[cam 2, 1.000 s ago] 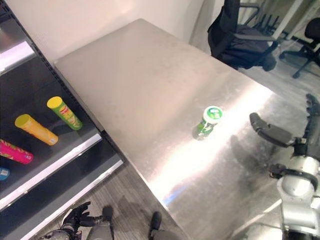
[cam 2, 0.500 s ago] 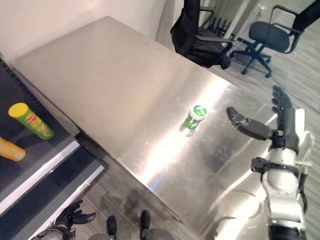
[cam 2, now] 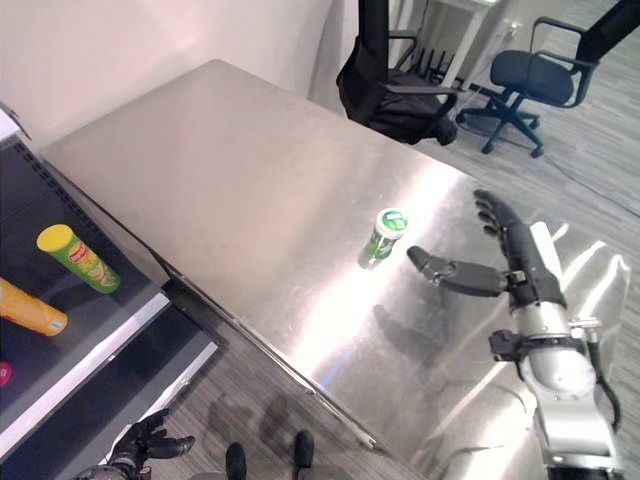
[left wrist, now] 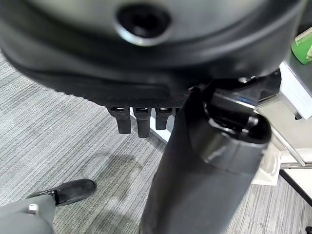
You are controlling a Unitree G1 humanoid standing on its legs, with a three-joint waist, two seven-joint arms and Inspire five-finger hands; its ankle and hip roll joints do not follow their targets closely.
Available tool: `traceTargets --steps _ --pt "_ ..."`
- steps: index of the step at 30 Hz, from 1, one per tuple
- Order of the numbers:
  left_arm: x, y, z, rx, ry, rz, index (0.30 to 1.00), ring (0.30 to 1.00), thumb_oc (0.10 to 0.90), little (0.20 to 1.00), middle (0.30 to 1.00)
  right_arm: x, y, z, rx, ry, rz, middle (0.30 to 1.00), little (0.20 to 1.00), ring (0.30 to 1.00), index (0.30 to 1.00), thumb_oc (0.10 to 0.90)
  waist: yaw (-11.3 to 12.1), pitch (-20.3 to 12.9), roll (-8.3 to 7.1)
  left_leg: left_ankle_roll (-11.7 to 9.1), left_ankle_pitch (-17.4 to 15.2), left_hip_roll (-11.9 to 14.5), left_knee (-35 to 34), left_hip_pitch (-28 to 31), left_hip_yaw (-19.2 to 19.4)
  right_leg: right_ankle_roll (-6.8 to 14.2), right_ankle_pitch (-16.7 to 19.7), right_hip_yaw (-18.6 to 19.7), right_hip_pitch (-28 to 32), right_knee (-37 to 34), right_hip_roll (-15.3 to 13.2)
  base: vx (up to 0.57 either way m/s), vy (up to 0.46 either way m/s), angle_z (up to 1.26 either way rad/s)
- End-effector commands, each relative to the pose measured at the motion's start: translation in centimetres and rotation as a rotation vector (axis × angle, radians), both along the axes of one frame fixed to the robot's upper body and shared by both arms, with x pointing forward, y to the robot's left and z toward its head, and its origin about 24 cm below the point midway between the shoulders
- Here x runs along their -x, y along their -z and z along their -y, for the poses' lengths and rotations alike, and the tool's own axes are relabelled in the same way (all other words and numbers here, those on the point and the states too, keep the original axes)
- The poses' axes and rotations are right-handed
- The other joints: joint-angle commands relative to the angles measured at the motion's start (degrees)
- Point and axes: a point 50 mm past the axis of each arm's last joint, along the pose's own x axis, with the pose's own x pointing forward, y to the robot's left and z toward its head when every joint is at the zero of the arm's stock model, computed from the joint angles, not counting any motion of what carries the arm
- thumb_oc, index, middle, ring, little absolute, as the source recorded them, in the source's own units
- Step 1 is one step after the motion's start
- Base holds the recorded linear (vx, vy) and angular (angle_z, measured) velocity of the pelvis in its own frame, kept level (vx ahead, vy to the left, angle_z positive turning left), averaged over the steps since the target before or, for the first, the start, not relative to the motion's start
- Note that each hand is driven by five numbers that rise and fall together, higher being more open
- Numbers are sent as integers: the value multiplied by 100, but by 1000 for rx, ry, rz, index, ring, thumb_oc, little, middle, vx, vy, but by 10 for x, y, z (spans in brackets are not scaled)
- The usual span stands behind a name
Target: Put the goods on the table back onto the shelves and tidy them up.
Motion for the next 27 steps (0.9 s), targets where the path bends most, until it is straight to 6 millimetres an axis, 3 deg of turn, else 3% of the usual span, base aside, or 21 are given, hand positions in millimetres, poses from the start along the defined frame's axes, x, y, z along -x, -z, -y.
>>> traceTargets --steps 1,7,15,27 --pt "-5 -11 -26 -93 39 37 900 900 800 900 900 0 -36 -21 57 -136 170 900 900 900 900 800 153 -514 -396 -232 -321 291 53 -28 80 1083 189 -322 -171 107 -1347 0 0 0" --pt "-7 -12 -25 -95 49 44 900 900 800 900 900 -13 -18 -16 42 -36 141 900 900 900 900 800 300 -512 -378 -231 -304 283 59 -78 -42 1067 166 -468 -95 92 -1372 41 5 9" --pt "0 -11 -28 -107 33 20 900 900 800 900 900 -14 -25 -4 130 100 188 900 900 900 900 800 452 -466 -384 -255 -246 286 35 -207 -221 1045 98 -673 -39 74 -1379 46 -15 21" --pt "-2 -13 -28 -112 35 29 900 900 800 900 900 -3 -32 9 170 153 198 900 900 900 900 800 390 -448 -373 -285 -242 313 27 -225 -232 1033 48 -720 -16 74 -1354 9 -7 4"
